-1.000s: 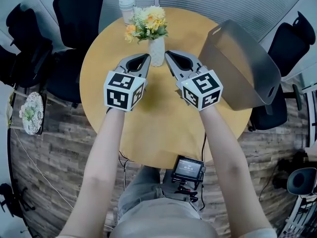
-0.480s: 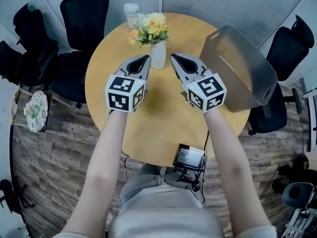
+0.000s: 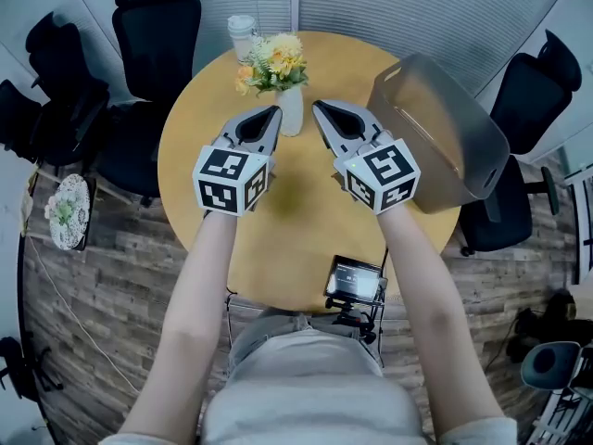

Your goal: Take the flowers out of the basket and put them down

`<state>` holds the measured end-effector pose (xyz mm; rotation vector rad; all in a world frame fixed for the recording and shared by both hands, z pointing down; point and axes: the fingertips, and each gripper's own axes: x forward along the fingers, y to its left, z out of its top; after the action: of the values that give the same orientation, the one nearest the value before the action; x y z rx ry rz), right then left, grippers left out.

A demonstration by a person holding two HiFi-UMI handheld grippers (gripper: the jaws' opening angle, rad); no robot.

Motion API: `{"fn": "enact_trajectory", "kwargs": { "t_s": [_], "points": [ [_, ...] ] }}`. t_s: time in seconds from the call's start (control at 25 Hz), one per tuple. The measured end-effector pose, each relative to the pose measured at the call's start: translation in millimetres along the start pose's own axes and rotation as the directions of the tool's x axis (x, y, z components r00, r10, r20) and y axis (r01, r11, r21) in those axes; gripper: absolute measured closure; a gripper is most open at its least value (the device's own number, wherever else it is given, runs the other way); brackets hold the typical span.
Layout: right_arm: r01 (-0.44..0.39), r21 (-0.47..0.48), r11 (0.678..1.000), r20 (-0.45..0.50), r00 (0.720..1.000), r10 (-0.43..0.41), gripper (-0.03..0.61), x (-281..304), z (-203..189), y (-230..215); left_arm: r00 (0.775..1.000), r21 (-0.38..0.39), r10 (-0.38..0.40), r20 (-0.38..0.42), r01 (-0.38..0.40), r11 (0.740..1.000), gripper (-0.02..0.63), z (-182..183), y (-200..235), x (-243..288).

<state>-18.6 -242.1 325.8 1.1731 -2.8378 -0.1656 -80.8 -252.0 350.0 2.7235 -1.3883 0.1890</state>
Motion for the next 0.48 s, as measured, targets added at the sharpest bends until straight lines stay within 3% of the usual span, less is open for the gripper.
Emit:
{"fn": "enact_trajectory", "kwargs": {
  "t_s": [0.48],
  "points": [
    [0.05,0.009,0.999,0.065,0.997,-0.051,0.555,-12,36,-9,0.995,0.105,0.012,0.097,-0.022,0.994,0.609,48,-16,-4]
  ]
}}
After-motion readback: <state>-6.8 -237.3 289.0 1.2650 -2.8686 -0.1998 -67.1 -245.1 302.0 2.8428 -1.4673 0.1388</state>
